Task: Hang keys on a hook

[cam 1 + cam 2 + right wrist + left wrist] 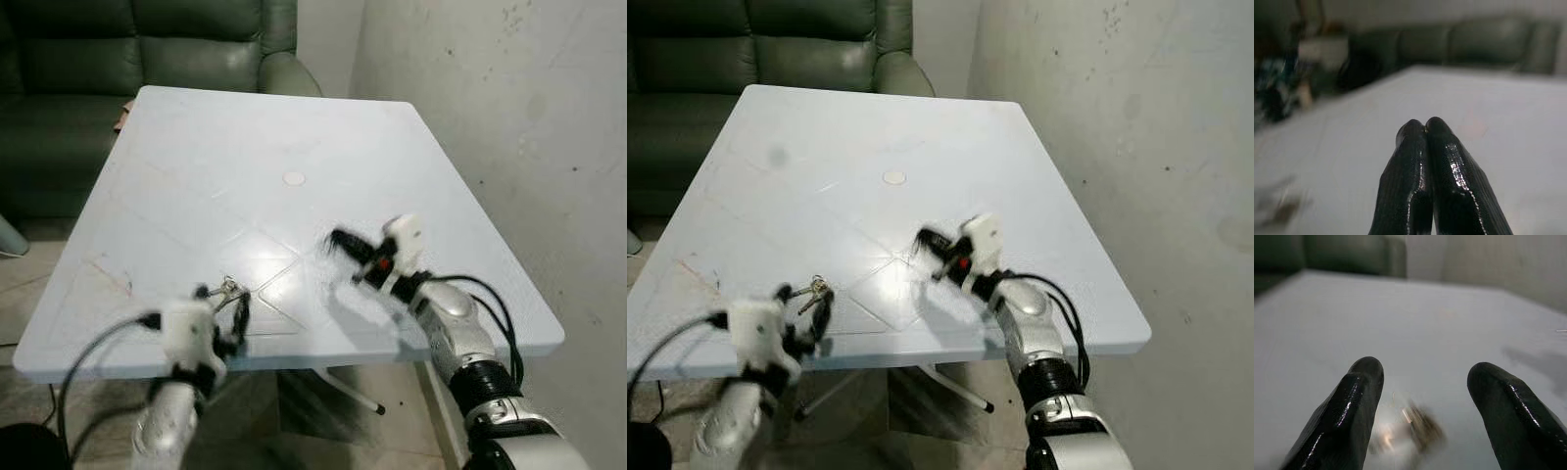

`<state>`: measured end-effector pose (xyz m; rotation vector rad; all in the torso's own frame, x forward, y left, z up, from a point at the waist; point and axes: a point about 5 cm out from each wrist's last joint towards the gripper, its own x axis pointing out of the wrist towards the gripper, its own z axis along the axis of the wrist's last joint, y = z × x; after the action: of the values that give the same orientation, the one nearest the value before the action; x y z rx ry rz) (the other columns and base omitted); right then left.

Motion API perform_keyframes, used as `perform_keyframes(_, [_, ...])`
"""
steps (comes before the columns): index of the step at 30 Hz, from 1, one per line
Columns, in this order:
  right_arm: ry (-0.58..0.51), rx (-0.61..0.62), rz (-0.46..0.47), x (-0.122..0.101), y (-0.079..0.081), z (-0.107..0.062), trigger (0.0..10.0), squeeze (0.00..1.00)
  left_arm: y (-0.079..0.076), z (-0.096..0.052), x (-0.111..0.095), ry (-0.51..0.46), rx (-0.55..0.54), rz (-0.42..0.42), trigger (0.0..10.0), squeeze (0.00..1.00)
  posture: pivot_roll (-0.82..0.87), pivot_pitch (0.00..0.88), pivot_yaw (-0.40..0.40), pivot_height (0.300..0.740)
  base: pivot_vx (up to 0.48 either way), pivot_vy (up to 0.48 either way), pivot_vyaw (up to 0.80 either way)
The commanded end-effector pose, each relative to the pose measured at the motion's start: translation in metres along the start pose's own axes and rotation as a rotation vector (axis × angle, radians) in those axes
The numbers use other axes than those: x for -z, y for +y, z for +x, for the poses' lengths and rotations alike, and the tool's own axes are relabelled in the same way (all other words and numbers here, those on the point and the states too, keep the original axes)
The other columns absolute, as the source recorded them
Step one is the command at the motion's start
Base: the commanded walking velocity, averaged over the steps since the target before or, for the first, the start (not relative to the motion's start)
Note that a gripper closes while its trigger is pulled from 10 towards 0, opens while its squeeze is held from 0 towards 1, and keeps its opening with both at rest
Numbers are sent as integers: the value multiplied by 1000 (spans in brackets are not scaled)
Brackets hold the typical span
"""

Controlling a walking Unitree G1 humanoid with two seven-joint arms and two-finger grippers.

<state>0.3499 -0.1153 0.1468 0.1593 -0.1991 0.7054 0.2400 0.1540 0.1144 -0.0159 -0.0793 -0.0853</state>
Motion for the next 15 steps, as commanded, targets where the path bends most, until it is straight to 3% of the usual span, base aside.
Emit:
perform_keyframes(1, [-60, 61, -20, -13, -7, -3, 10000, 0, 11, 4, -3, -2, -27, 5, 10000, 0, 3, 0, -76, 732, 0, 0, 0])
perform_keyframes(8, [-140, 230, -93, -33, -15, -12, 10000, 0, 39, 21, -27, -76, -87, 37, 10000, 0, -8, 0, -64, 732, 0, 0, 0])
perform_keyframes(12, [-114, 349, -135, -33, -21, -21, 10000, 0, 52, 24, -28, -81, -124, 31, 10000, 0, -21, 0, -55, 732, 0, 0, 0])
perform_keyframes(15, [-112, 374, -128, -32, -19, -23, 10000, 0, 56, 24, -27, -76, -142, 28, 10000, 0, -28, 0, -49, 732, 0, 0, 0])
